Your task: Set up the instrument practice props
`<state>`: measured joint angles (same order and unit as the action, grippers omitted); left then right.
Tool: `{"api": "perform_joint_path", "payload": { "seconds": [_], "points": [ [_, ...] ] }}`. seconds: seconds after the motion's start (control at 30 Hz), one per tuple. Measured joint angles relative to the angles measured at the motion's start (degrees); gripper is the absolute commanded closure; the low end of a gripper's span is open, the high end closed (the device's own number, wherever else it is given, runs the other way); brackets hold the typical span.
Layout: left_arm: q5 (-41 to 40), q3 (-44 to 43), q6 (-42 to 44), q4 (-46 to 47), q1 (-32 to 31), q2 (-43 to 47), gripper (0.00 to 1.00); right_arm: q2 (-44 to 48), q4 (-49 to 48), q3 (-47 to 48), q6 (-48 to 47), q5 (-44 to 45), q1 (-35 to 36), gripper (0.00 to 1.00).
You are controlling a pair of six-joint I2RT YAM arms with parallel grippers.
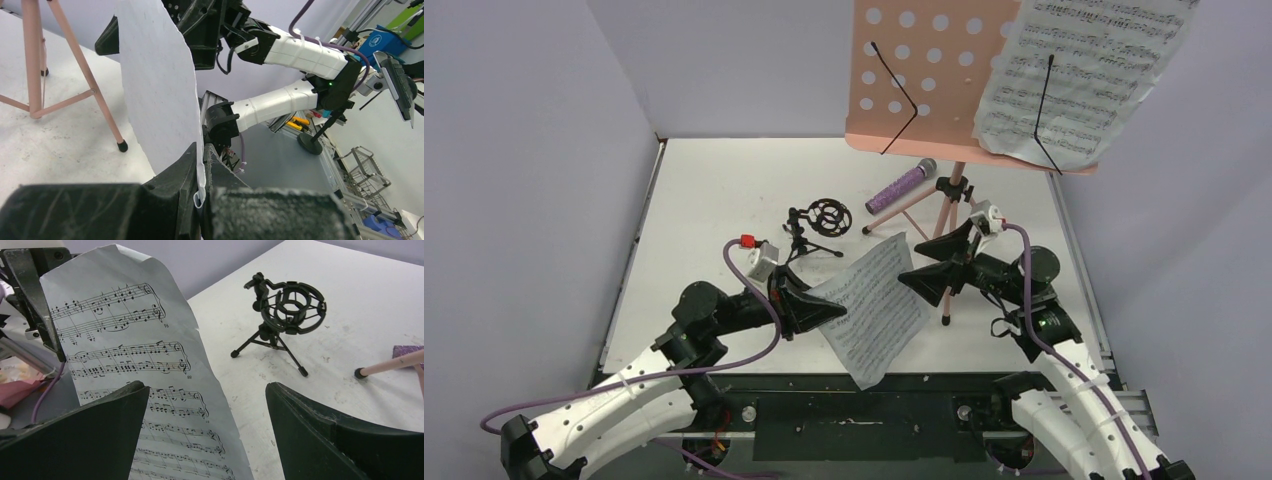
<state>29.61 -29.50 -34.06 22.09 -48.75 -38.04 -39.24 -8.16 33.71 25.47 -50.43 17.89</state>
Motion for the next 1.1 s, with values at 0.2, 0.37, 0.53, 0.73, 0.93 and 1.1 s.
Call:
{"api": "perform_joint_path", "payload": {
  "seconds": [0.2, 0.37, 0.53, 0.73, 0.93, 1.1],
  "points": [
    [1.7, -0.8, -0.7, 0.9, 0.0, -0.4, 1.0, -4.0, -3.6, 0.0, 0.7, -2.8, 2.8, 0.07],
    [1.7, -0.8, -1.2, 1.1, 0.0, -0.7, 1.0, -6.5, -7.3, 0.0, 1.6, -3.1, 5.5, 0.04],
    [1.7, -0.8, -1.3, 1.3, 0.0, -0.8, 1.0, -7.5, -12.0, 0.0, 3.3, -3.9, 6.4, 0.16],
    [-1.7, -0.8, -1.1, 1.0, 0.0, -0.7, 0.97, -7.7, -14.4, 0.0, 4.2, -4.5, 6.6, 0.44],
    [-7.5, 0.7, -0.3, -0.1, 0.1, -0.3, 0.87, -5.8, -11.8, 0.3, 2.2, -3.1, 6.6, 0.88],
    [-10.5, 2.1, 0.2, -1.3, 0.5, -0.4, 0.53, -4.3, -9.6, 1.1, 0.9, -1.4, 6.6, 0.95]
  ]
}}
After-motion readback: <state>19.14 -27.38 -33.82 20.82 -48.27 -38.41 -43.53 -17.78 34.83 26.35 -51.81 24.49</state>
